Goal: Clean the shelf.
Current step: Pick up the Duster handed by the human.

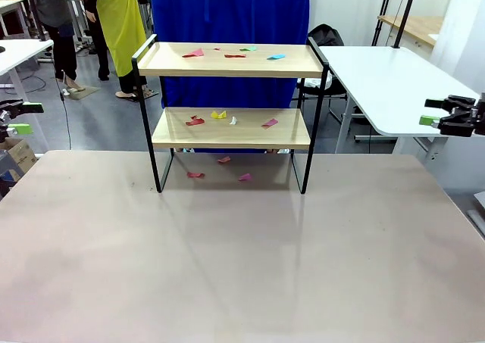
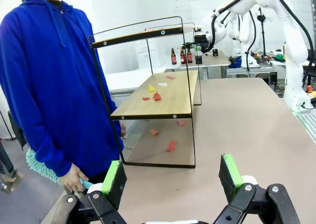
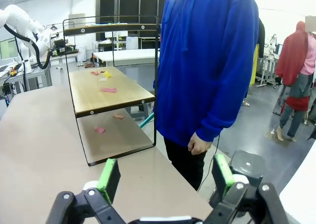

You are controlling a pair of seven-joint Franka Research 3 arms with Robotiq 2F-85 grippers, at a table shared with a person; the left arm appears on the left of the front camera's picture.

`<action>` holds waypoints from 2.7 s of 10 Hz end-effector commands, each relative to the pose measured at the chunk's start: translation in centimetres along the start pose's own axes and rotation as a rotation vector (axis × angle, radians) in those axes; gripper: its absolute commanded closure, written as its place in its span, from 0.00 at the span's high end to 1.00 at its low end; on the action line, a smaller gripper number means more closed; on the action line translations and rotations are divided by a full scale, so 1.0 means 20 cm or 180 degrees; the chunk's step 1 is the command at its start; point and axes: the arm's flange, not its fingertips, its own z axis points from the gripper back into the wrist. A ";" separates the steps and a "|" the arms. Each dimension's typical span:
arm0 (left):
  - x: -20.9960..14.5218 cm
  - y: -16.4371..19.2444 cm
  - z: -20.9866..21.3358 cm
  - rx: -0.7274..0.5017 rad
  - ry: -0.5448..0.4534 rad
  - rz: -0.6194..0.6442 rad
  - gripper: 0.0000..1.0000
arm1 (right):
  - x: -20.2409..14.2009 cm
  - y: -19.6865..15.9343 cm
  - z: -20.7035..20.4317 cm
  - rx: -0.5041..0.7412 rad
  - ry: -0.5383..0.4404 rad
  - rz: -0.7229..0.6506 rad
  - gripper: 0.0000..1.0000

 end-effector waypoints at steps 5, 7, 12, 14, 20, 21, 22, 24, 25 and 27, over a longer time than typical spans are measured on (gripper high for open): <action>0.00 0.00 -0.02 -0.0026 -0.0025 -0.0052 1.00 | 0.00 0.00 0.00 -0.0003 -0.0005 -0.0007 1.00; 0.00 0.00 -0.02 -0.0026 -0.0025 -0.0052 1.00 | 0.00 0.00 0.00 -0.0003 -0.0005 -0.0007 1.00; 0.00 0.00 -0.02 -0.0026 -0.0025 -0.0052 1.00 | 0.00 0.00 0.00 -0.0003 -0.0005 -0.0007 1.00; 0.00 0.00 -0.02 -0.0026 -0.0025 -0.0052 1.00 | 0.00 0.00 0.00 -0.0003 -0.0005 -0.0007 1.00; 0.00 0.00 -0.02 -0.0026 -0.0025 -0.0052 1.00 | 0.00 0.00 0.00 -0.0003 -0.0005 -0.0007 1.00; 0.00 0.00 -0.02 -0.0026 -0.0025 -0.0052 1.00 | 0.00 0.00 0.00 -0.0003 -0.0005 -0.0007 1.00; 0.00 0.00 -0.02 -0.0026 -0.0025 -0.0052 1.00 | 0.00 0.00 0.00 -0.0003 -0.0005 -0.0007 1.00; -0.01 0.00 -0.01 -0.0017 -0.0002 -0.0002 1.00 | 0.00 0.00 0.00 -0.0003 -0.0005 -0.0007 1.00; 0.13 -0.02 0.03 -0.0036 0.0032 -0.0031 1.00 | 0.00 0.00 0.00 -0.0003 -0.0005 -0.0007 1.00; 0.46 -0.07 0.01 0.0245 0.0490 0.0153 1.00 | 0.00 0.00 0.00 -0.0003 -0.0005 -0.0007 1.00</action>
